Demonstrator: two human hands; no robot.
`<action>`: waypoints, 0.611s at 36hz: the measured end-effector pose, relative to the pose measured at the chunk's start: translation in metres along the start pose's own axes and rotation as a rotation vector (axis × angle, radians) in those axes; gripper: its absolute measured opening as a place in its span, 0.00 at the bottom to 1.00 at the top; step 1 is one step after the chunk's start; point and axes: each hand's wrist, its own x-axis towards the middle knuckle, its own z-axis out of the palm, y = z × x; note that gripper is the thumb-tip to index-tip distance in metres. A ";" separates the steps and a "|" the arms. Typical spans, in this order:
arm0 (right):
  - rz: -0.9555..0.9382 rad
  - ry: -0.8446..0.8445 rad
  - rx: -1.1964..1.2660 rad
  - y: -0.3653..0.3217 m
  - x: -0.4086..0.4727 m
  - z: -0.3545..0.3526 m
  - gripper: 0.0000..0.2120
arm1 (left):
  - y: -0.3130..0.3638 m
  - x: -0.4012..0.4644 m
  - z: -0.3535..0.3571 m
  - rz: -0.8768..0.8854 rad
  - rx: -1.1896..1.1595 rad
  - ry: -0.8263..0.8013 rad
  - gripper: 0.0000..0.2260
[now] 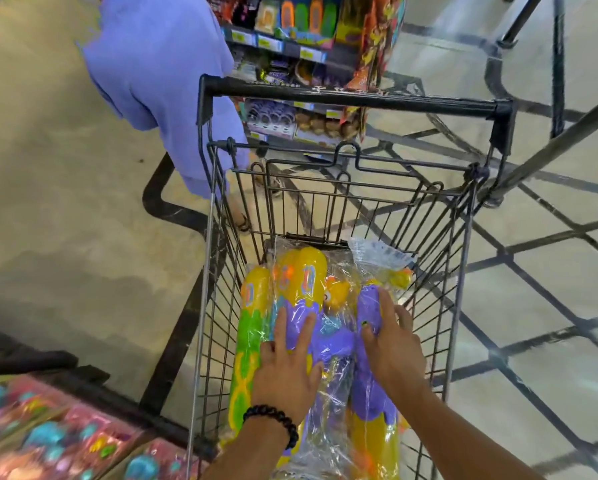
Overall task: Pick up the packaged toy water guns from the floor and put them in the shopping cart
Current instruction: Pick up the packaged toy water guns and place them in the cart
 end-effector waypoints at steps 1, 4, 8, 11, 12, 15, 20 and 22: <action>0.004 0.000 -0.003 0.002 -0.002 0.000 0.33 | 0.002 -0.002 0.002 0.005 0.000 0.012 0.39; 0.010 0.004 -0.009 0.007 -0.008 -0.002 0.33 | 0.007 -0.007 0.006 0.013 0.000 0.023 0.41; 0.007 0.011 -0.021 0.018 -0.017 -0.001 0.34 | 0.014 -0.016 0.009 0.023 0.001 -0.001 0.40; 0.022 0.011 -0.008 0.024 -0.022 -0.001 0.33 | 0.018 -0.020 0.008 0.032 0.014 -0.025 0.39; 0.028 0.010 0.002 0.025 -0.023 -0.002 0.33 | 0.019 -0.020 0.007 0.037 0.018 -0.033 0.39; 0.041 0.007 0.010 0.029 -0.025 -0.004 0.33 | 0.023 -0.020 0.008 0.050 0.032 -0.041 0.38; 0.051 0.008 0.011 0.038 -0.028 -0.004 0.33 | 0.028 -0.020 0.010 0.053 0.035 -0.050 0.38; 0.048 0.005 0.009 0.041 -0.029 -0.003 0.32 | 0.029 -0.022 0.011 0.058 0.039 -0.057 0.38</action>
